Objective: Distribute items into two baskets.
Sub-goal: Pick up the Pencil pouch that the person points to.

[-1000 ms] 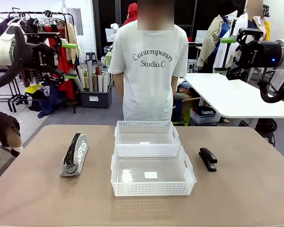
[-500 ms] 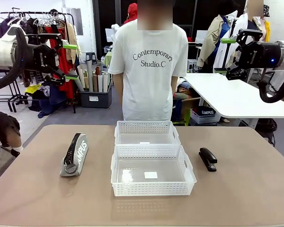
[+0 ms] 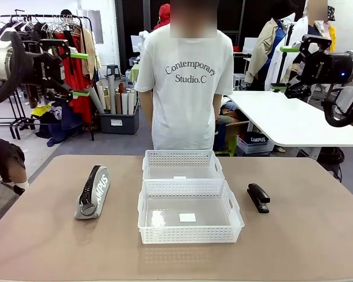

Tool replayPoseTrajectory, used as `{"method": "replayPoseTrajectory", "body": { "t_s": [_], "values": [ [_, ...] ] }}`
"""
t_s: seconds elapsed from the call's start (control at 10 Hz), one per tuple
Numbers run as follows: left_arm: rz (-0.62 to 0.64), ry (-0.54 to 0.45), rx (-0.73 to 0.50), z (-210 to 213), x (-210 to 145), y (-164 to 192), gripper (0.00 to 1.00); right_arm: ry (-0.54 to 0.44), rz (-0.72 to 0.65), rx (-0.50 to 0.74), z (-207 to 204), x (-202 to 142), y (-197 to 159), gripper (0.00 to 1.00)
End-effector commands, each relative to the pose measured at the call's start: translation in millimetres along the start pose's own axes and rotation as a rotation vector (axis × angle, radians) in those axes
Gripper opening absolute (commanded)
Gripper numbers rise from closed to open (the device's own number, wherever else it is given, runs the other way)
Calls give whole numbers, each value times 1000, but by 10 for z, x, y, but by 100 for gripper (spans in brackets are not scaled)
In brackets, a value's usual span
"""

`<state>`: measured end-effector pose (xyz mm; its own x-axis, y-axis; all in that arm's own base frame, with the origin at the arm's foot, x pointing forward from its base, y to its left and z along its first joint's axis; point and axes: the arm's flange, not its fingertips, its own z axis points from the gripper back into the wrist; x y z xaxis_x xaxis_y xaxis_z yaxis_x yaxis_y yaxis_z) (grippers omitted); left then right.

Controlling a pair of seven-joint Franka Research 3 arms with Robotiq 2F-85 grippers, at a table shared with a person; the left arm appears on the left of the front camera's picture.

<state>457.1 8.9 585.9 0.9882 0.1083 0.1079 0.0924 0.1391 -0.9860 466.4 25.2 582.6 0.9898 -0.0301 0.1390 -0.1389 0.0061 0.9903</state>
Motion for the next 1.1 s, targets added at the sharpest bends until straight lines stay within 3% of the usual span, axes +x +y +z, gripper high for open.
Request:
{"method": "replayPoseTrajectory", "body": {
  "t_s": [0.0, 1.0],
  "values": [
    [11, -31, -17, 0, 56, -139, 100, 34, -23, 17, 154, 137, 113, 100],
    [-14, -39, -16, 49, 116, -181, 100, 6, 10, 4, 230, 132, 145, 100]
  ]
}}
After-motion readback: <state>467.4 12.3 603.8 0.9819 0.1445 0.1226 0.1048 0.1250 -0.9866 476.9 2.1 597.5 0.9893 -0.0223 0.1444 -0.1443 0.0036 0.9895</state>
